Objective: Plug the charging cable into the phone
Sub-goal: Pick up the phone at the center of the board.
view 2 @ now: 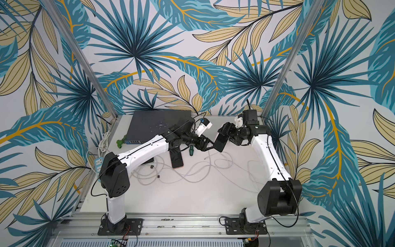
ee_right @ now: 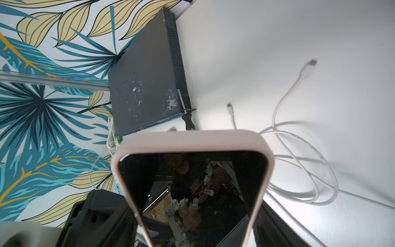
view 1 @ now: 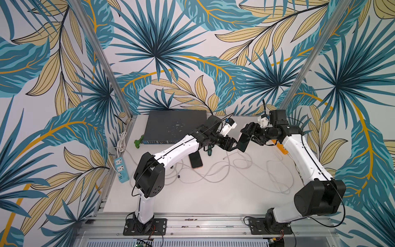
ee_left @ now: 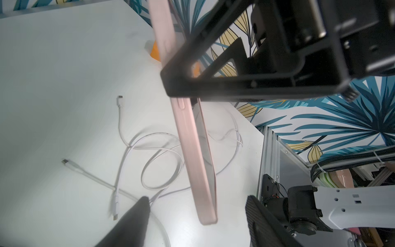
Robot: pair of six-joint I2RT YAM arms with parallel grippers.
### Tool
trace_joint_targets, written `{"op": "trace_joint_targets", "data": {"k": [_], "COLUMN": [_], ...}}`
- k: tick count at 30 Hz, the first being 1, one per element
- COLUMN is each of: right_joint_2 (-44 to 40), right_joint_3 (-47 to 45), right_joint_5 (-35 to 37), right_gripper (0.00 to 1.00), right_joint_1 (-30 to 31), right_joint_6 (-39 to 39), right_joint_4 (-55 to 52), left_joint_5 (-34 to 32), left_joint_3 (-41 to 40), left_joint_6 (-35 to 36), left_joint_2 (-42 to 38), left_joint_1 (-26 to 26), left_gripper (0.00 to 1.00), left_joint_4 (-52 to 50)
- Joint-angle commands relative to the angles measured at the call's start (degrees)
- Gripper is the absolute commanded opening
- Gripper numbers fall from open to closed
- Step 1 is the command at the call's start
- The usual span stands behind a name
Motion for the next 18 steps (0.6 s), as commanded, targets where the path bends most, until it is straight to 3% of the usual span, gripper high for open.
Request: {"op": "trace_joint_targets", "data": {"k": [1, 9, 12, 18], "right_joint_2": [-1.6, -1.7, -1.7, -1.9], "right_joint_3": [-2.0, -3.2, -3.2, -3.0], "right_joint_5": [-3.8, -3.8, -4.2, -4.2], "right_gripper": [0.52, 0.52, 0.52, 0.53], "right_joint_1": [0.7, 3.0, 3.5, 3.7], "right_joint_6": [2.6, 3.4, 3.5, 3.2], "right_joint_4": [3.7, 4.7, 5.1, 5.0], "left_joint_5": [2.5, 0.6, 3.4, 2.7], "left_joint_3": [2.8, 7.6, 9.6, 10.6], "left_joint_6": [-0.1, 1.3, 0.8, 0.8], "left_joint_2": [0.2, 4.7, 6.8, 7.3], "left_joint_1": [0.1, 0.0, 0.0, -0.1], "left_gripper": [0.71, 0.53, 0.46, 0.17], "left_joint_4": [0.8, -4.4, -5.0, -6.8]}}
